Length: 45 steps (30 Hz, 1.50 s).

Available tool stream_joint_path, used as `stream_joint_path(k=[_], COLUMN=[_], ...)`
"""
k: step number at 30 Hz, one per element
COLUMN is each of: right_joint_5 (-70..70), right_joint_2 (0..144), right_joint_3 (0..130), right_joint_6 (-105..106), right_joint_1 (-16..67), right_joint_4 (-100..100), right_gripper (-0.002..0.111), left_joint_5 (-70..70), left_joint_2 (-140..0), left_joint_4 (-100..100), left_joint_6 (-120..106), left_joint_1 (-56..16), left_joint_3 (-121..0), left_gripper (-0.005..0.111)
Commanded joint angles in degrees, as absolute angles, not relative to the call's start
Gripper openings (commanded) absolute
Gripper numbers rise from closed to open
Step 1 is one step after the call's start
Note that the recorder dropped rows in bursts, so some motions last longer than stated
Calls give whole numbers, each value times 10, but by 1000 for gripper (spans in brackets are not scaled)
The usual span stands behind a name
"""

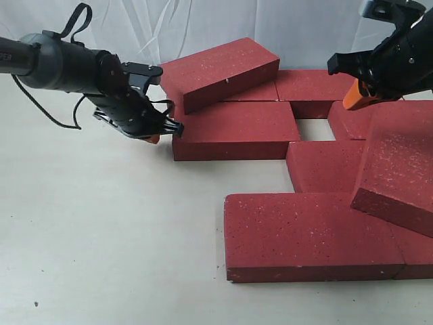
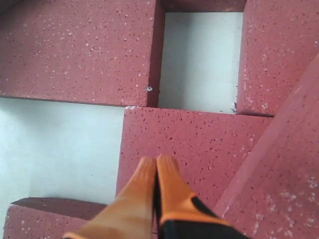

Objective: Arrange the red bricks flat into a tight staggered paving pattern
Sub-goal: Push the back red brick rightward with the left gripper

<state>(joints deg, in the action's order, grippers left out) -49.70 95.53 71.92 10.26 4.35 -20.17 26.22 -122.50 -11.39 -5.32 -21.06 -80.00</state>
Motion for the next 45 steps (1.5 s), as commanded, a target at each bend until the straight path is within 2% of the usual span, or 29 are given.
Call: stream_joint_path(k=[1,14,45], right_joint_5=[-490,-480,-478], right_joint_2=[952,952,952], right_joint_3=[717,717,717], right_joint_6=[103,103,103], right_joint_1=[41,41,41], right_joint_4=[-202,-202,-200], right_gripper=[-1,-1,-1], left_joint_5=[271,274,178], left_joint_2=[-1241,-1280,-1300], left_joint_4=[-122,-248,-315], left_joint_6=[-50,-96,-169], left_joint_1=[-213,-220,-265], left_joint_3=[-841,-881,-881], left_gripper=[0,0,0])
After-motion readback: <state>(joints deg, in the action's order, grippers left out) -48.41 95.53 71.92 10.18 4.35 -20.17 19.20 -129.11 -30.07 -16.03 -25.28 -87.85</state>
